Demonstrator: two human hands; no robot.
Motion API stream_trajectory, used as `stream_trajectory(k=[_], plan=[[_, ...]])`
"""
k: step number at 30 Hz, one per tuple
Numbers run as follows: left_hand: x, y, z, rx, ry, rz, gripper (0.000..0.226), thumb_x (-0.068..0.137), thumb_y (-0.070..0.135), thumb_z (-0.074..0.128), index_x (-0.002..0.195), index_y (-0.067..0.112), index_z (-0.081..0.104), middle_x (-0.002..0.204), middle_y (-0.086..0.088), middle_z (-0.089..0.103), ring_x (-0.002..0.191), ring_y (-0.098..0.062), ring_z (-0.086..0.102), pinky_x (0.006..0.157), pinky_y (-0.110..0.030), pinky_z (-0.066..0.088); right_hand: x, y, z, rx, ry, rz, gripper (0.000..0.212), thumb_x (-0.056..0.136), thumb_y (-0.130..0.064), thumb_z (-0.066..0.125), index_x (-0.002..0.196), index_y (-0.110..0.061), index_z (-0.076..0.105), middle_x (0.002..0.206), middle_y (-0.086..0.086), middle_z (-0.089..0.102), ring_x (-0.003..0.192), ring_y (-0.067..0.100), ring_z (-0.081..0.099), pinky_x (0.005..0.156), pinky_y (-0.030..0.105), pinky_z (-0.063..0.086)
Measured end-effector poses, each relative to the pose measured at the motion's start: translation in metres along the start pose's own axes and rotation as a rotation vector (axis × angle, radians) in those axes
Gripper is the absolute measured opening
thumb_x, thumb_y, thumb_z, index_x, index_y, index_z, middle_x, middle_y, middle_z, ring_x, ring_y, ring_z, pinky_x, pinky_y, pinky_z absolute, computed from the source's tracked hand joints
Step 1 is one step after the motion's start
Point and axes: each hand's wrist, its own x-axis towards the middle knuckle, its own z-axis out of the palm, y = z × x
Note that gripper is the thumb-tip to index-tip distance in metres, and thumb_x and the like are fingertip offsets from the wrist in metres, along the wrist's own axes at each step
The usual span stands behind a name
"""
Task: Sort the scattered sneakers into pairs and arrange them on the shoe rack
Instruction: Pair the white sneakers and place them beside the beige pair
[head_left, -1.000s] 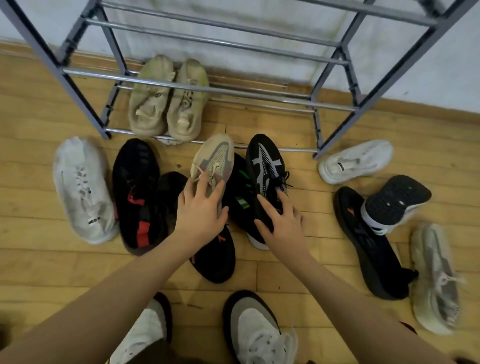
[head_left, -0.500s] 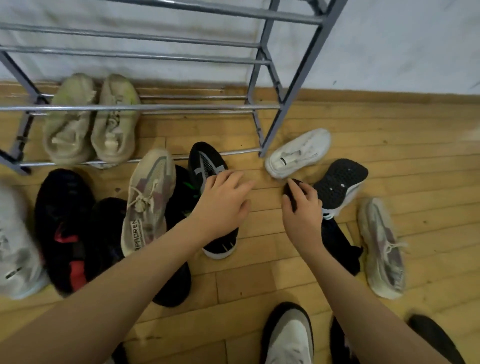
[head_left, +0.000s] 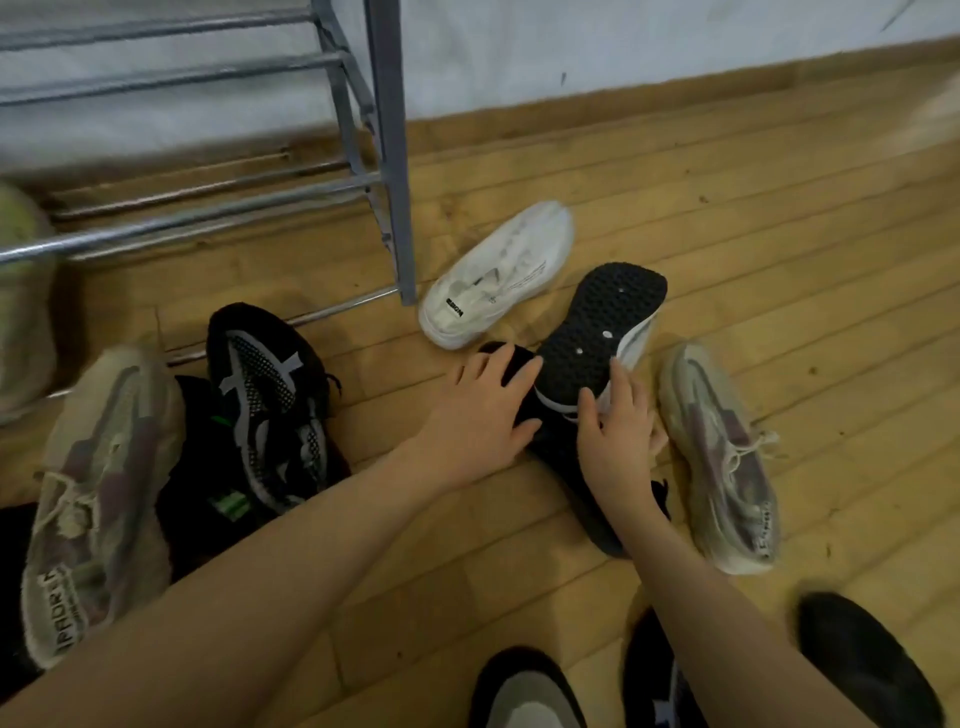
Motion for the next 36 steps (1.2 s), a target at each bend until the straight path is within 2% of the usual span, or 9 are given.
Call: stream_trajectory(k=[5, 8, 10, 13, 18, 23, 30, 34, 36], plan=[[0.038, 0.005, 0.025, 0.040, -0.069, 0.025, 0.078, 0.087, 0.053, 0.052, 0.149, 0.023, 0.014, 0.151, -0.014, 0.021, 0.129, -0.032, 0.032, 0.102, -0.041, 0.026, 0.011, 0.017, -0.008, -0.001, -0.061, -0.136, 0.048, 0.099, -0.036, 0.036, 0.146, -0.030, 0.027, 0.151, -0.005, 0.029, 0.137, 0.012, 0.024, 0.106, 0.035, 0.008], [0.047, 0.006, 0.029, -0.017, -0.091, 0.027, 0.075, 0.085, 0.046, 0.058, 0.146, 0.019, 0.025, 0.146, -0.017, 0.030, 0.124, -0.034, 0.040, 0.098, -0.044, 0.028, 0.014, 0.020, -0.009, 0.052, -0.090, -0.136, 0.053, 0.099, -0.035, 0.037, 0.148, -0.024, 0.021, 0.152, -0.005, 0.027, 0.139, 0.010, 0.021, 0.105, 0.031, 0.008], [0.045, 0.006, 0.029, -0.062, -0.081, 0.048, 0.068, 0.083, 0.044, 0.059, 0.140, 0.013, 0.039, 0.137, -0.022, 0.042, 0.113, -0.038, 0.050, 0.090, -0.047, 0.035, 0.015, 0.018, -0.010, 0.080, -0.105, -0.150, 0.054, 0.099, -0.035, 0.038, 0.148, -0.023, 0.020, 0.153, -0.006, 0.024, 0.138, 0.007, 0.020, 0.104, 0.028, 0.006], [0.035, 0.004, 0.025, -0.152, -0.012, 0.029, 0.061, 0.079, 0.047, 0.047, 0.129, 0.012, 0.051, 0.123, -0.025, 0.054, 0.096, -0.039, 0.059, 0.078, -0.045, 0.042, 0.012, 0.013, -0.015, 0.132, -0.080, -0.209, 0.051, 0.099, -0.034, 0.040, 0.147, -0.023, 0.026, 0.151, -0.007, 0.029, 0.130, -0.006, 0.020, 0.102, 0.023, 0.004], [-0.006, -0.008, -0.006, -0.151, 0.068, 0.058, 0.055, 0.084, 0.047, 0.042, 0.133, 0.023, 0.039, 0.133, -0.023, 0.046, 0.114, -0.039, 0.050, 0.086, -0.041, 0.031, -0.018, -0.007, -0.013, 0.243, -0.004, -0.342, 0.058, 0.094, -0.047, 0.036, 0.141, -0.014, 0.040, 0.141, -0.003, 0.046, 0.129, 0.005, 0.039, 0.104, 0.033, 0.021], [-0.059, -0.020, -0.047, -0.127, 0.081, 0.000, 0.052, 0.089, 0.047, 0.039, 0.135, 0.024, 0.035, 0.138, -0.020, 0.042, 0.113, -0.039, 0.049, 0.091, -0.052, 0.038, -0.052, -0.043, -0.009, 0.281, 0.013, -0.465, 0.057, 0.094, -0.046, 0.038, 0.137, -0.010, 0.045, 0.137, 0.001, 0.050, 0.123, -0.001, 0.039, 0.102, 0.018, 0.019], [-0.142, -0.034, -0.097, -0.084, 0.209, -0.162, 0.054, 0.088, 0.048, 0.037, 0.137, 0.025, 0.034, 0.137, -0.022, 0.043, 0.114, -0.037, 0.046, 0.091, -0.047, 0.034, -0.107, -0.110, -0.006, 0.310, 0.013, -0.625, 0.061, 0.098, -0.051, 0.023, 0.137, -0.008, 0.044, 0.136, 0.005, 0.050, 0.127, 0.008, 0.039, 0.107, 0.028, 0.020], [-0.194, -0.046, -0.105, -0.126, 0.256, -0.245, 0.055, 0.088, 0.049, 0.037, 0.138, 0.026, 0.033, 0.140, -0.021, 0.039, 0.117, -0.037, 0.043, 0.094, -0.046, 0.032, -0.143, -0.135, 0.002, 0.349, -0.022, -0.724, 0.055, 0.099, -0.044, 0.028, 0.135, -0.007, 0.045, 0.134, 0.007, 0.051, 0.126, 0.013, 0.040, 0.104, 0.047, 0.036], [-0.216, -0.053, -0.106, -0.148, 0.283, -0.277, 0.055, 0.088, 0.049, 0.037, 0.138, 0.027, 0.033, 0.141, -0.021, 0.038, 0.119, -0.035, 0.039, 0.096, -0.044, 0.028, -0.156, -0.143, 0.011, 0.323, -0.032, -0.787, 0.054, 0.099, -0.044, 0.029, 0.134, -0.006, 0.046, 0.132, 0.008, 0.052, 0.125, 0.015, 0.042, 0.102, 0.048, 0.037]])
